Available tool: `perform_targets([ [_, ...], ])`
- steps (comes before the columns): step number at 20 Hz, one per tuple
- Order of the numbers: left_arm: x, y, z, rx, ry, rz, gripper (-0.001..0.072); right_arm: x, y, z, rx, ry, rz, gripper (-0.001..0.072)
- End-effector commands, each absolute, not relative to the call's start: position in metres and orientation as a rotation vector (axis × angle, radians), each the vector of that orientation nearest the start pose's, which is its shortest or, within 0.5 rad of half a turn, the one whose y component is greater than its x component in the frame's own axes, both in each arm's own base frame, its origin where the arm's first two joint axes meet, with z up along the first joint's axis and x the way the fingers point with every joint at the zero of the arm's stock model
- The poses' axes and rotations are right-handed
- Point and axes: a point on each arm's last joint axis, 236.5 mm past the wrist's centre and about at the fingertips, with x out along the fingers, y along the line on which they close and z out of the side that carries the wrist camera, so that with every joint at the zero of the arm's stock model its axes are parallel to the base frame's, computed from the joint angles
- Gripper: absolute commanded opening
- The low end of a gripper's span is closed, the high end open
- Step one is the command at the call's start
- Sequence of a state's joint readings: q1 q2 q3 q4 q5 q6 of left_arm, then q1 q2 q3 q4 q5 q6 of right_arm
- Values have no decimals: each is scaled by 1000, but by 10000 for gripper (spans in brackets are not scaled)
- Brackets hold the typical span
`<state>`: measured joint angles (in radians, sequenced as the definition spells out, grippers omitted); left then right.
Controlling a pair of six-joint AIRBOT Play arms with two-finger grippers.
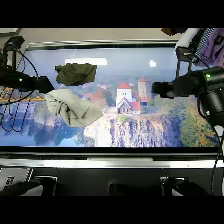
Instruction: Fold the clothes and pants, and hang the long-sleeved shirts on hangers.
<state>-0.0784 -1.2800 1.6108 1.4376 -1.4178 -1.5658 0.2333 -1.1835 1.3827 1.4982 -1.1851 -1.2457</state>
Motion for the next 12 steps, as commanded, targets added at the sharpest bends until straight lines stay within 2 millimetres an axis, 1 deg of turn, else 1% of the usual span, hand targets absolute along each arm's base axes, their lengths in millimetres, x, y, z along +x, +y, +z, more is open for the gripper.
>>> perform_targets([
  [1, 436, -29, 108, -190, 1125, 67, 720, 410, 82, 133, 129, 975, 10, 35],
  [2, 444, -24, 85, -216, 1159, 97, 720, 410, 82, 133, 129, 974, 10, 35],
  [3, 451, -22, 57, -228, 1210, 117, 720, 410, 82, 133, 129, 975, 10, 35],
  [4, 457, -21, 30, -227, 1254, 126, 720, 410, 82, 133, 129, 975, 10, 35],
  [6, 470, -24, -14, -231, 1305, 132, 720, 410, 82, 133, 129, 975, 10, 35],
  [8, 483, -32, -45, -266, 1315, 117, 720, 409, 82, 132, 129, 976, 10, 35],
  [9, 488, -34, -57, -276, 1318, 114, 720, 409, 82, 132, 129, 976, 10, 35],
  [11, 487, -43, -74, -314, 1349, 100, 720, 410, 82, 133, 143, 975, 3, 36],
  [12, 485, -48, -79, -331, 1366, 87, 589, 410, 82, 133, 151, 975, -2, 36],
])
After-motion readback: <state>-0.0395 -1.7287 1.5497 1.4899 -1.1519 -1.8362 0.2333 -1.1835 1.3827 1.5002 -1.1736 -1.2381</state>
